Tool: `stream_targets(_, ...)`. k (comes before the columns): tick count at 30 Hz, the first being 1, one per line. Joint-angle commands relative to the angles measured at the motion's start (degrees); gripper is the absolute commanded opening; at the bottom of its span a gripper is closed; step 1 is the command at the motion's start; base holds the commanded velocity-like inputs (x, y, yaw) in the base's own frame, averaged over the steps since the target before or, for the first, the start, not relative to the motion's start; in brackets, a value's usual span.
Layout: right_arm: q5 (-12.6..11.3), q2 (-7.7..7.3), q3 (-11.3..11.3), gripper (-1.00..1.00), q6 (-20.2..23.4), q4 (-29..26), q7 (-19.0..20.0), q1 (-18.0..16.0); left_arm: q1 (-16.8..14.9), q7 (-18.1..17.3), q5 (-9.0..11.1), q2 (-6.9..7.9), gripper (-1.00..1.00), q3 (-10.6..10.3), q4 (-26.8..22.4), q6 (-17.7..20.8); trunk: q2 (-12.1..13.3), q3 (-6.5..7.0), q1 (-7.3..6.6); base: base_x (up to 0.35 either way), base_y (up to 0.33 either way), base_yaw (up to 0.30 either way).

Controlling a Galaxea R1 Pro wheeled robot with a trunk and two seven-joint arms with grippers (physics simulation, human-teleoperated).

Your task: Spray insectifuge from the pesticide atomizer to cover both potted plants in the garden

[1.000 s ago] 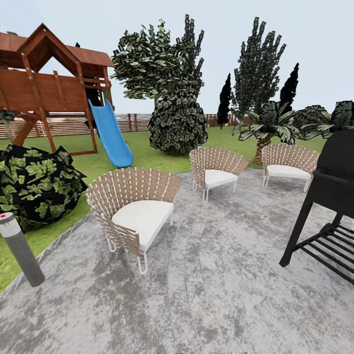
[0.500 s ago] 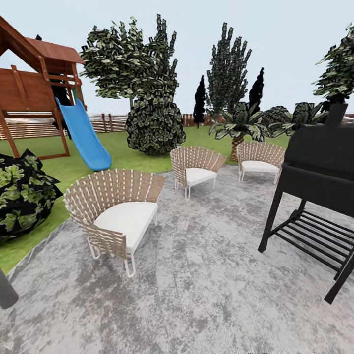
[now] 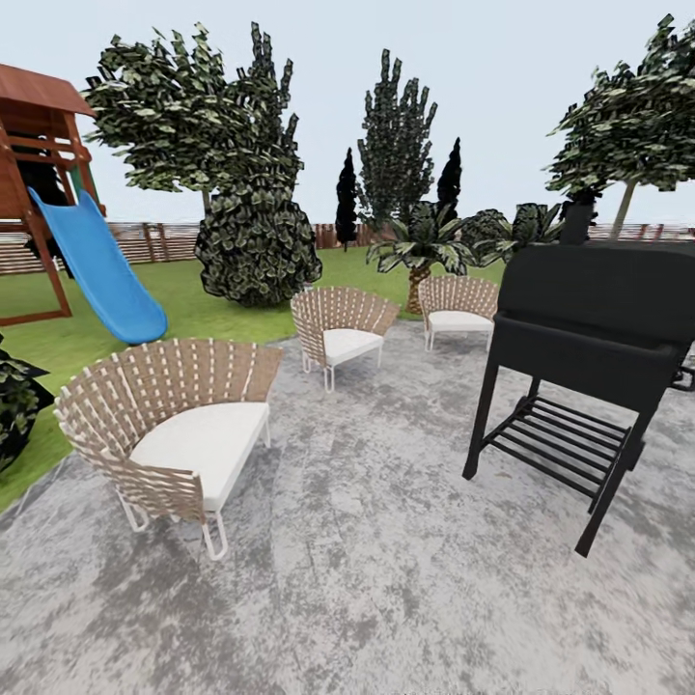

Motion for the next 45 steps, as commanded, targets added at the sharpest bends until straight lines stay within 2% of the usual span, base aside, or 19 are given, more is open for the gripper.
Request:
stream_targets(1, -0.01, 0.00, -0.03, 1.00, -0.18, 0.06, -0.02, -0.05, -0.02, -0.01, 0.01, 0.01, 1.00, 0.01, 0.02, -0.17, -0.03, -0.06, 0.00, 0.000, 0.000, -0.300)
stream_targets(5, -0.03, 0.01, -0.03, 1.00, -0.21, 0.06, -0.02, -0.05, -0.02, -0.01, 0.06, 0.08, 1.00, 0.01, 0.00, -0.13, -0.03, -0.06, 0.00, 0.000, 0.000, -0.300)
stream_targets(9, -0.01, -0.02, -0.03, 1.00, -0.24, 0.06, -0.02, -0.05, -0.02, 0.14, 0.15, 0.09, 1.00, 0.04, 0.00, -0.12, -1.63, -0.78, 0.87, 0.000, 0.000, -0.300)
stream_targets(19, 0.00, -0.03, -0.03, 1.00, -0.22, 0.06, -0.03, -0.05, -0.02, 0.04, 2.50, 0.38, 1.00, 0.02, 0.00, -0.20, -5.64, -2.57, 3.07, 0.000, 0.000, -0.300)
stream_targets(45, 0.01, -0.02, 0.00, 1.00, -0.22, 0.14, -0.02, -0.05, -0.02, -0.09, 2.66, 0.36, 1.00, 0.01, 0.00, -0.20, -16.07, -7.24, 8.78, 0.000, 0.000, -0.300)
